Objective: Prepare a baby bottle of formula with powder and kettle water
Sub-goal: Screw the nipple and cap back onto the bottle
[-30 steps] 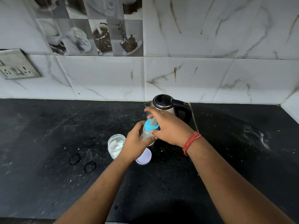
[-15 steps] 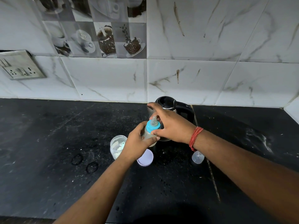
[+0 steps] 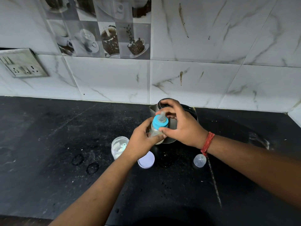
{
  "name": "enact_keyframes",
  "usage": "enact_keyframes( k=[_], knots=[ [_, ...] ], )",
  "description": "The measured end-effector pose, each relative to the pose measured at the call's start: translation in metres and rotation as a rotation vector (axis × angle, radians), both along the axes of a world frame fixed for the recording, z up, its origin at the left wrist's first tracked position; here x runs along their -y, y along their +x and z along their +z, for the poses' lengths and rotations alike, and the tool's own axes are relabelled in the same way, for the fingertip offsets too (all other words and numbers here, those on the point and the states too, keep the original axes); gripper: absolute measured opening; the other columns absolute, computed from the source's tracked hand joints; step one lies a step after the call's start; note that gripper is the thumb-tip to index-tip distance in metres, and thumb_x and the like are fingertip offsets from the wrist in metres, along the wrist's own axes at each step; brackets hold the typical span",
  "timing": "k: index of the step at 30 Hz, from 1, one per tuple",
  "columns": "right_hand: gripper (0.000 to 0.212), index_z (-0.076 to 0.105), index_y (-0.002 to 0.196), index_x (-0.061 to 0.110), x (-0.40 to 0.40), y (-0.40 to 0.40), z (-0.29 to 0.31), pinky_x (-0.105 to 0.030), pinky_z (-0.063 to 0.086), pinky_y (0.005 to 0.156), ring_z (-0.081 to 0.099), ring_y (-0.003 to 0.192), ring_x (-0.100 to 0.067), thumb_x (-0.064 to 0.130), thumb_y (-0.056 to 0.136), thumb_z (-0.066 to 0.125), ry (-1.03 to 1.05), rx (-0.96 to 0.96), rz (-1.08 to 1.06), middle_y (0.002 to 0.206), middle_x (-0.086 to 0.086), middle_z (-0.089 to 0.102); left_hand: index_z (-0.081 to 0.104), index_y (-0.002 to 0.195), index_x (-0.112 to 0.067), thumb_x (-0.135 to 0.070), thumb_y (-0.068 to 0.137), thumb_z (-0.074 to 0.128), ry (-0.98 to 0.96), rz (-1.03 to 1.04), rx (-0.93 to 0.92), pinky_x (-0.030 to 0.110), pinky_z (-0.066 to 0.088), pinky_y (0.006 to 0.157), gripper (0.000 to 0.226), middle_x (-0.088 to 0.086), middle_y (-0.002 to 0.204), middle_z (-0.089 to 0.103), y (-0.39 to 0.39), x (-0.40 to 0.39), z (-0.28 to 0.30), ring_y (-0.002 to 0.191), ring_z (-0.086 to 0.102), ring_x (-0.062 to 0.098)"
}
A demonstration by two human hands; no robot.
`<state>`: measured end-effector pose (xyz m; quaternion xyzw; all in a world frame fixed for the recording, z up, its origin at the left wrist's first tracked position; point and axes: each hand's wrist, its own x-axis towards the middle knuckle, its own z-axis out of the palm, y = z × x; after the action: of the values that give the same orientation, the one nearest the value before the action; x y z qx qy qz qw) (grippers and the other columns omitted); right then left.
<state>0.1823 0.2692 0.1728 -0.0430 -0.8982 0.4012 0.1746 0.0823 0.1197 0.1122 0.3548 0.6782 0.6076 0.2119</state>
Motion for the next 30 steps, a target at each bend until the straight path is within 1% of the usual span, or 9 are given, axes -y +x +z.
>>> enact_keyframes(
  k=[3,6,10,13,17,21,26,28,30],
  knots=[
    [0.081,0.035,0.142,0.019,-0.001,-0.003,0.005,-0.036,0.048,0.109,0.065,0.117,-0.013,0.000,0.078,0.079,-0.068,-0.063,-0.026,0.124,0.001,0.068,0.062,0.129,-0.026,-0.015,0.082,0.086,0.011,-0.006,0.013,0.026,0.056,0.095,0.055,-0.007,0.116,0.074,-0.001,-0.002,0.000,0.107,0.070,0.009],
    [0.084,0.032,0.145,0.023,-0.003,-0.008,0.010,-0.033,0.048,0.108,0.065,0.116,-0.009,0.004,0.078,0.079,-0.029,0.000,-0.013,0.123,0.005,0.069,0.060,0.133,-0.020,-0.015,0.082,0.085,0.009,-0.005,0.011,0.027,0.056,0.095,0.057,-0.006,0.118,0.074,-0.002,-0.004,-0.001,0.108,0.070,0.009],
    [0.086,0.032,0.146,0.024,-0.003,-0.010,0.004,-0.030,0.048,0.107,0.064,0.116,-0.008,0.004,0.077,0.079,-0.020,0.021,-0.009,0.124,0.005,0.069,0.060,0.126,-0.031,-0.013,0.083,0.084,0.007,0.014,-0.004,0.023,0.055,0.093,0.053,-0.010,0.116,0.073,-0.005,-0.004,0.000,0.106,0.070,0.006],
    [0.086,0.032,0.145,0.024,-0.003,-0.011,-0.001,-0.029,0.048,0.107,0.064,0.116,-0.008,0.005,0.076,0.080,-0.037,-0.003,-0.029,0.123,0.004,0.069,0.058,0.129,-0.030,-0.013,0.084,0.084,-0.008,0.015,-0.033,0.020,0.054,0.092,0.055,-0.012,0.118,0.072,-0.006,-0.003,0.001,0.107,0.068,0.004],
    [0.088,0.031,0.146,0.024,0.000,-0.011,-0.010,-0.033,0.050,0.106,0.065,0.113,-0.008,0.011,0.076,0.083,-0.028,-0.002,-0.063,0.121,0.008,0.069,0.060,0.129,-0.032,-0.012,0.083,0.084,-0.015,0.028,-0.058,0.020,0.054,0.092,0.055,-0.013,0.118,0.072,-0.008,-0.003,-0.003,0.109,0.068,0.005],
    [0.091,0.031,0.147,0.025,0.005,-0.010,-0.017,-0.031,0.051,0.103,0.064,0.108,-0.004,0.016,0.075,0.085,-0.016,0.011,-0.123,0.117,0.014,0.067,0.061,0.132,-0.026,-0.013,0.083,0.084,-0.027,0.034,-0.070,0.021,0.054,0.092,0.055,-0.014,0.118,0.072,-0.006,-0.001,-0.007,0.109,0.068,0.004],
    [0.095,0.035,0.147,0.025,0.017,-0.009,-0.025,-0.038,0.052,0.095,0.056,0.103,-0.016,0.039,0.070,0.090,0.063,-0.014,-0.285,0.104,0.010,0.053,0.059,0.125,-0.036,-0.014,0.084,0.083,-0.030,0.018,-0.059,0.019,0.055,0.088,0.052,-0.023,0.115,0.070,0.000,-0.002,-0.003,0.106,0.067,0.001],
    [0.101,0.032,0.149,0.024,0.017,-0.009,-0.027,-0.037,0.051,0.097,0.054,0.108,-0.016,0.045,0.068,0.090,0.080,0.010,-0.300,0.109,0.008,0.051,0.060,0.124,-0.037,-0.010,0.083,0.082,-0.022,0.016,-0.042,0.024,0.057,0.090,0.054,-0.020,0.114,0.071,0.000,-0.002,-0.004,0.106,0.069,0.003],
    [0.103,0.030,0.149,0.027,0.014,-0.008,-0.027,-0.035,0.049,0.103,0.055,0.116,-0.013,0.042,0.068,0.091,0.026,-0.002,-0.264,0.122,0.006,0.055,0.061,0.128,-0.033,-0.008,0.084,0.082,-0.012,0.026,-0.029,0.027,0.057,0.092,0.054,-0.015,0.115,0.072,-0.002,-0.003,-0.005,0.107,0.069,0.006]
  ],
)
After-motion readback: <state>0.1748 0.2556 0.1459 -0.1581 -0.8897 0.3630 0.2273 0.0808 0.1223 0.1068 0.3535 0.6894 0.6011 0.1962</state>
